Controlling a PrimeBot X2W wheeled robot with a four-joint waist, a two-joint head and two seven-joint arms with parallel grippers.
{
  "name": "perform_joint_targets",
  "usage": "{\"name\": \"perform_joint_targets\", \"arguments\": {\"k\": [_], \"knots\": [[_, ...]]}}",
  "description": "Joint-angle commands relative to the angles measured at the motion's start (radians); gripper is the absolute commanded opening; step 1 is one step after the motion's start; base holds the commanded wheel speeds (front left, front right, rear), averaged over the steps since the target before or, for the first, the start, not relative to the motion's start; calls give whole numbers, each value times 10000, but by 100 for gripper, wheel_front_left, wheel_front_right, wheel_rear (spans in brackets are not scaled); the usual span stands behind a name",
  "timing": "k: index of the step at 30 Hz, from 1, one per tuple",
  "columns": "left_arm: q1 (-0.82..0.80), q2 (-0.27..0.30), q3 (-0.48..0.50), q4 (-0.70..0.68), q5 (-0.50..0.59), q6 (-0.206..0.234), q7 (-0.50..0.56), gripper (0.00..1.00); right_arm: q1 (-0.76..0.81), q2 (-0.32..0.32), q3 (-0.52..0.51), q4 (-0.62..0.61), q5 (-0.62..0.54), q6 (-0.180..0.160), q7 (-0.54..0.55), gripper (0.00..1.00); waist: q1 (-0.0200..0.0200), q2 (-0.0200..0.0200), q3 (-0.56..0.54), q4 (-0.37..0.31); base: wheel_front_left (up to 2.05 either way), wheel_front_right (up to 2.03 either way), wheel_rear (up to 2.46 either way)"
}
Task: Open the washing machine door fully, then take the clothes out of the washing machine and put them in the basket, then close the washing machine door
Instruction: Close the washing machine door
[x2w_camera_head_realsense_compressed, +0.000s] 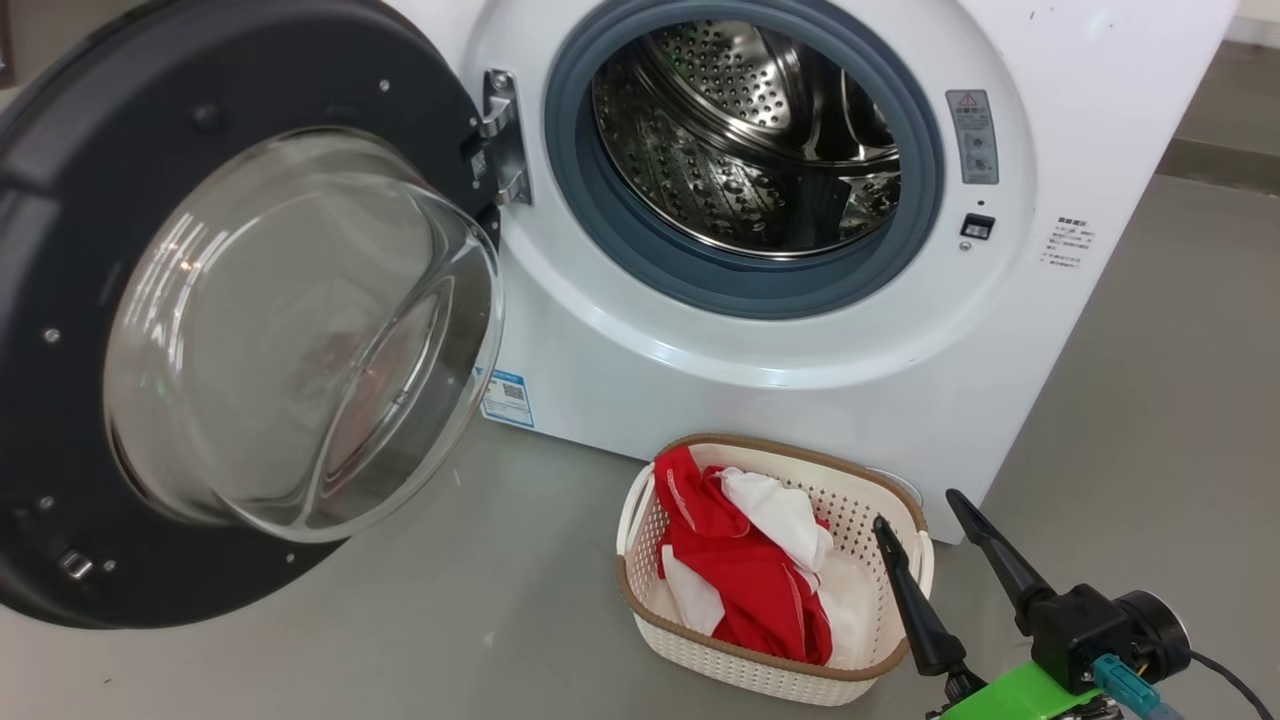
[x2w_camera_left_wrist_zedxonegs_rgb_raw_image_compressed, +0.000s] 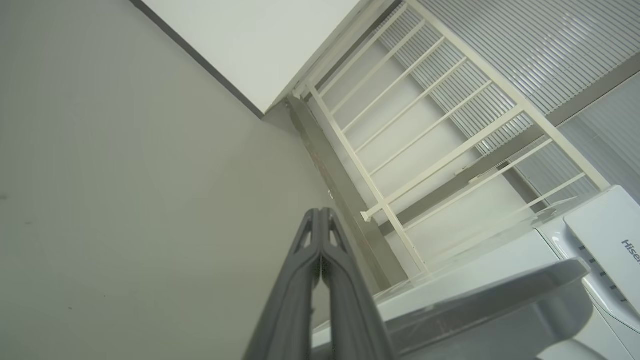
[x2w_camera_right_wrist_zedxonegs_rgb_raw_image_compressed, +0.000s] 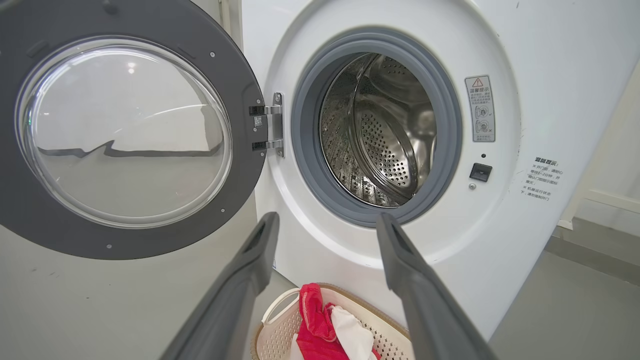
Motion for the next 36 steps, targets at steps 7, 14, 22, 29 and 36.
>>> {"name": "perform_joint_targets", "arguments": {"k": [7, 14, 22, 29, 36], "knots": [[-564, 794, 370, 665, -913, -914, 1901, 0, -379, -75, 221, -336, -133, 46, 28, 100, 0, -1, 134, -125, 0, 0, 0], [-536, 873, 306, 991, -1317, -1252, 3218, 0, -379, -75, 220, -412, -126, 46, 67, 100, 0, -1, 240, -31, 0, 0, 0], [-347, 730, 156, 647, -1686, -1531, 4300, 0, -468, -75, 217, -466, -160, 46, 68, 100, 0, -1, 381, 92, 0, 0, 0], [22, 404, 255, -127, -2231, -1624, 5045, 0, -481, -75, 181, -483, -126, 46, 43, 100, 0, -1, 377, 180, 0, 0, 0], [441, -147, 752, -917, -3061, -1355, 5749, 0, -446, -75, 118, -471, -54, 46, 5, 100, 0, -1, 328, 301, 0, 0, 0]]}}
